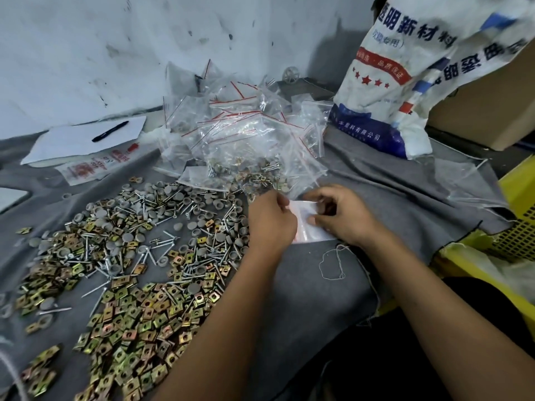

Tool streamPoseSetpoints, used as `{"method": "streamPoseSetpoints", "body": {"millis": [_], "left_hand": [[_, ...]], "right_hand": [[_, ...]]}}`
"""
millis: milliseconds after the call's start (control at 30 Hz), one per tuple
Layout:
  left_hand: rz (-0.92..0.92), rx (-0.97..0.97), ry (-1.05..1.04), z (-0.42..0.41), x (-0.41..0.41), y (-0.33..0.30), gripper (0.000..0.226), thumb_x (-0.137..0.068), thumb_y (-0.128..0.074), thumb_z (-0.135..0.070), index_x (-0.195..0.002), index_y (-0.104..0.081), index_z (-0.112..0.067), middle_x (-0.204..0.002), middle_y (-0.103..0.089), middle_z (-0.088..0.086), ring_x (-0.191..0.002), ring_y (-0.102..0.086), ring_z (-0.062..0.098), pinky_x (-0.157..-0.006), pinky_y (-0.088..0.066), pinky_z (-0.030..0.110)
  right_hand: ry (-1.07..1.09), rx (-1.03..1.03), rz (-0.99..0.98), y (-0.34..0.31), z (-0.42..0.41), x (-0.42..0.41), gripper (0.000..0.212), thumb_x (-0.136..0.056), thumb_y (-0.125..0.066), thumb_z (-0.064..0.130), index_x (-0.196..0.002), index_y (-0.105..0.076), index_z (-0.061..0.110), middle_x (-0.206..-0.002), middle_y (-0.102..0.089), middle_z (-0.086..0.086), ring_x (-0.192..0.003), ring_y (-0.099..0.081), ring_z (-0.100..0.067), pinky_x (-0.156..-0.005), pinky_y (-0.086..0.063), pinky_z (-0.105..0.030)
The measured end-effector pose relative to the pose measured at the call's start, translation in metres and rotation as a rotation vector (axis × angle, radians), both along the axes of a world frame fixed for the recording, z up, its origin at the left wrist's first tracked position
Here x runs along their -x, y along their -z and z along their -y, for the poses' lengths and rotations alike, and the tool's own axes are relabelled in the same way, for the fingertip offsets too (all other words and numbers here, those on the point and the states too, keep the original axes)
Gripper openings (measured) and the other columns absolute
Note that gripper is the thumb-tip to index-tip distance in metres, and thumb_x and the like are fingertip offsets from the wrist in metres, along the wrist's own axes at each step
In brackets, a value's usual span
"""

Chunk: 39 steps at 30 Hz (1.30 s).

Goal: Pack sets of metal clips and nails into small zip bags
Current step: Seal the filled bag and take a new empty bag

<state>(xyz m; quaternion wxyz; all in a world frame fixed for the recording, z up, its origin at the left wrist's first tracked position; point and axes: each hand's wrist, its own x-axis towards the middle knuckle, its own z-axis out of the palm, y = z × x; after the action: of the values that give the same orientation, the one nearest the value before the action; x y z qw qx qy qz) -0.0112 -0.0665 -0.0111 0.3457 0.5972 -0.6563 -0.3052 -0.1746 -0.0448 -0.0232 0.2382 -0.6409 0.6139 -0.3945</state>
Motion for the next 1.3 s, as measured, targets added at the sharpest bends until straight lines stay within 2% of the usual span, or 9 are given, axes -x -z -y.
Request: {"method": "streamPoseSetpoints", "body": {"millis": [100,200,367,567,700,833,1000,1100,1300], "left_hand": [[-0.089,-0.086,-0.023,0.004,0.001,0.001,0.015,-0.087,-0.073,-0.011,-0.098,-0.065,-0.017,-0.095,-0.068,-0.002,-0.091,-0.064,0.020,-0.069,-0.043,0.023],[-0.141,-0.164,-0.059,0.011,0.003,0.001,0.034,-0.082,-0.082,-0.021,-0.103,-0.055,-0.021,-0.104,-0.063,0.001,-0.093,-0.062,0.020,-0.075,-0.044,0.026],[-0.298,-0.278,-0.151,0.013,0.002,0.001,0.035,-0.070,-0.085,-0.010,-0.093,-0.061,-0.018,-0.102,-0.072,0.010,-0.093,-0.072,0.030,-0.084,-0.062,0.047],[-0.407,-0.337,-0.177,0.022,-0.007,0.005,0.024,-0.066,-0.081,-0.004,-0.084,-0.067,-0.010,-0.090,-0.074,0.018,-0.085,-0.075,0.035,-0.081,-0.064,0.053],[-0.361,-0.303,-0.152,0.023,-0.011,0.005,0.019,-0.071,-0.075,-0.002,-0.087,-0.067,-0.009,-0.094,-0.074,0.020,-0.092,-0.074,0.037,-0.085,-0.062,0.054],[-0.223,-0.198,-0.178,0.018,-0.015,-0.002,0.018,-0.077,-0.073,-0.005,-0.085,-0.066,-0.021,-0.091,-0.072,0.006,-0.090,-0.071,0.028,-0.085,-0.062,0.047],[-0.095,-0.121,-0.139,0.010,-0.017,-0.010,0.027,-0.075,-0.063,0.001,-0.098,-0.066,-0.013,-0.096,-0.069,0.007,-0.092,-0.067,0.028,-0.079,-0.060,0.039],[-0.016,-0.026,-0.124,0.003,-0.015,-0.013,0.029,-0.076,-0.059,0.002,-0.103,-0.060,-0.008,-0.100,-0.065,0.007,-0.090,-0.060,0.026,-0.064,-0.045,0.031],[-0.002,0.089,-0.184,-0.003,-0.011,-0.022,0.028,-0.090,-0.061,-0.010,-0.118,-0.059,-0.010,-0.122,-0.058,0.010,-0.114,-0.053,0.027,-0.095,-0.043,0.036]], "right_hand": [[0.034,0.023,0.039,0.003,-0.002,0.000,0.037,-0.074,-0.083,-0.011,-0.105,-0.075,0.006,-0.089,-0.055,0.004,-0.069,-0.054,-0.011,-0.065,-0.046,-0.022],[0.050,0.080,-0.010,0.004,-0.007,0.000,0.015,-0.079,-0.085,0.006,-0.085,-0.072,0.010,-0.089,-0.057,-0.001,-0.071,-0.056,-0.009,-0.070,-0.045,-0.021],[-0.122,-0.108,-0.255,-0.011,-0.012,-0.005,0.056,-0.055,-0.088,0.061,-0.086,-0.068,0.019,-0.103,-0.052,0.001,-0.085,-0.055,-0.013,-0.074,-0.048,-0.023],[-0.255,0.056,-0.358,-0.021,-0.012,-0.012,0.013,-0.088,-0.081,0.019,-0.081,-0.075,0.009,-0.085,-0.064,0.002,-0.077,-0.060,-0.014,-0.070,-0.046,-0.030],[-0.212,0.027,-0.188,-0.020,-0.013,-0.013,0.013,-0.083,-0.084,0.012,-0.075,-0.077,0.003,-0.080,-0.069,-0.004,-0.074,-0.065,-0.016,-0.068,-0.049,-0.034],[-0.131,0.042,0.089,-0.011,-0.015,-0.019,0.035,-0.071,-0.092,0.017,-0.054,-0.063,0.008,-0.059,-0.056,0.000,-0.053,-0.044,-0.010,-0.051,-0.035,-0.024],[-0.141,-0.105,0.174,-0.012,-0.015,-0.013,0.034,-0.095,-0.071,0.017,-0.062,-0.069,0.018,-0.056,-0.062,0.003,-0.050,-0.048,-0.002,-0.052,-0.038,-0.016],[-0.107,-0.157,0.212,-0.017,-0.013,-0.007,0.035,-0.103,-0.058,0.012,-0.072,-0.067,-0.001,-0.062,-0.064,-0.004,-0.052,-0.053,-0.002,-0.056,-0.039,-0.017],[0.069,-0.130,0.196,-0.015,-0.015,-0.008,0.017,-0.086,-0.082,0.013,-0.071,-0.074,0.013,-0.050,-0.062,0.006,-0.043,-0.049,-0.001,-0.046,-0.039,-0.014]]}}
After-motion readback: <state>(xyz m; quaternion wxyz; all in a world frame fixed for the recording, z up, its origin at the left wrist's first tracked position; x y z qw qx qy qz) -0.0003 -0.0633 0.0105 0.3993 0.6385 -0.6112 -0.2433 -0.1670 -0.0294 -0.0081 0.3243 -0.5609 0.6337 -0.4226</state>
